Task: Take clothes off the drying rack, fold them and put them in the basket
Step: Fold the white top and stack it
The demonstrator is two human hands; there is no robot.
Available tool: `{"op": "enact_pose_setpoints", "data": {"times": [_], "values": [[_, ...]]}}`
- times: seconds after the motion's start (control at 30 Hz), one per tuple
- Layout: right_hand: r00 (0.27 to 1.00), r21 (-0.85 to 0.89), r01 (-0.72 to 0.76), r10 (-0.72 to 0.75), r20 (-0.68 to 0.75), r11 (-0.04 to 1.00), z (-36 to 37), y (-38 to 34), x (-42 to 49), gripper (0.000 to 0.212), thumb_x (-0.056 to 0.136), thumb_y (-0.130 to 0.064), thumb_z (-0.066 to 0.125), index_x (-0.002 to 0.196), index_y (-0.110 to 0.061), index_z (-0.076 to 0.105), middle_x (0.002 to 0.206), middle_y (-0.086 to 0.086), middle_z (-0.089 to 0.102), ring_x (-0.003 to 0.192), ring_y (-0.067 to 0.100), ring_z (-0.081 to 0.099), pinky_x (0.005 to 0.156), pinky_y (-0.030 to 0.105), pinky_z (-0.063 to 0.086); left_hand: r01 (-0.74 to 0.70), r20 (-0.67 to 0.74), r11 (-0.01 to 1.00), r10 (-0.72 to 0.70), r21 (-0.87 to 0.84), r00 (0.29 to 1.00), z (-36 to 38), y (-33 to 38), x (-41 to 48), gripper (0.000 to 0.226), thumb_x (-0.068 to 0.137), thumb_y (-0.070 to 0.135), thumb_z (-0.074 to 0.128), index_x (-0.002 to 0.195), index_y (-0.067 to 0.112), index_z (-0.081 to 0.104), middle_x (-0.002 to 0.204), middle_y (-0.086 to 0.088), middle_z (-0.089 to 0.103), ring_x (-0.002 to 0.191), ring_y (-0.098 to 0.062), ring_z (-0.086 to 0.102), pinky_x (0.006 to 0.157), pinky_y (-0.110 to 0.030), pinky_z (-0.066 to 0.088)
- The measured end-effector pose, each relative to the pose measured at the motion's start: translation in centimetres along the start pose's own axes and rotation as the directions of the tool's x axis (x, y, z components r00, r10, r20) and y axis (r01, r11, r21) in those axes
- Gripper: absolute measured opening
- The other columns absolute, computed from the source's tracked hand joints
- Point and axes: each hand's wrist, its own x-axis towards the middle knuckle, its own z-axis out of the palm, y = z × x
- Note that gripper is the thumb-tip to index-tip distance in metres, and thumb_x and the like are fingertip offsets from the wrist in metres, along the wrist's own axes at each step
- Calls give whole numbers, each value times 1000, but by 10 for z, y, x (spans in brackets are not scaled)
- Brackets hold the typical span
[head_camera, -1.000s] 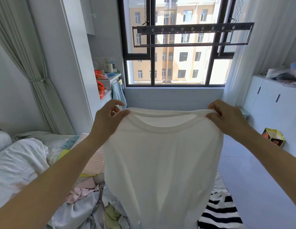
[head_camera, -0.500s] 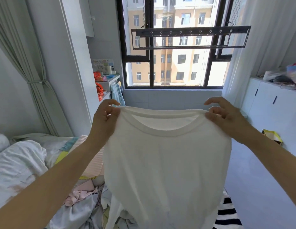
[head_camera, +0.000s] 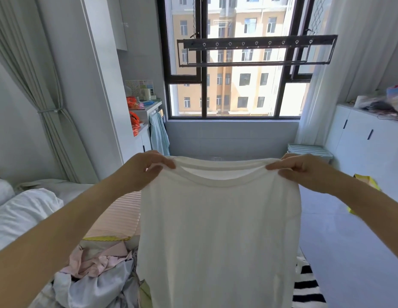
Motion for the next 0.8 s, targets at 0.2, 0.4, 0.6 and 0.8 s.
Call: {"op": "enact_pose_setpoints", "data": {"times": [0.2, 0.4, 0.6, 0.8], "values": [[982, -17, 79, -80, -173, 997, 2, -5, 8, 47, 94, -3, 55, 113, -46, 64, 79, -1, 49, 70, 12, 51, 65, 13, 37, 51, -140, 994, -64, -92, 988, -11, -9, 2, 67, 88, -5, 60, 68, 58, 68, 89, 5, 73, 80, -10, 66, 77, -10, 50], [980, -101, 53, -72, -187, 993, 7, -25, 17, 36, 94, -2, 54, 126, -17, 59, 89, -8, 54, 73, -5, 53, 66, 5, 37, 141, -444, 990, -128, -4, 887, -10, -15, 10, 42, 88, -1, 61, 85, 40, 70, 89, 16, 66, 88, -13, 63, 82, -6, 42], [955, -96, -107, 75, -288, 990, -4, -32, 27, 26, 91, -7, 61, 110, -22, 72, 98, -5, 69, 85, 5, 61, 76, 1, 42, 199, -461, 976, -135, 92, 877, -28, -11, 24, 27, 91, 3, 58, 95, 24, 73, 100, 0, 70, 97, -26, 63, 92, -24, 43], [893, 9, -23, 24, -449, 1000, -5, -21, 34, 26, 91, -8, 62, 92, -32, 73, 84, -23, 68, 70, -14, 58, 70, 1, 43, 288, -320, 915, -193, 281, 928, -22, -16, 36, 28, 95, 7, 51, 97, 20, 76, 113, -6, 68, 101, -28, 60, 93, -28, 40]]}}
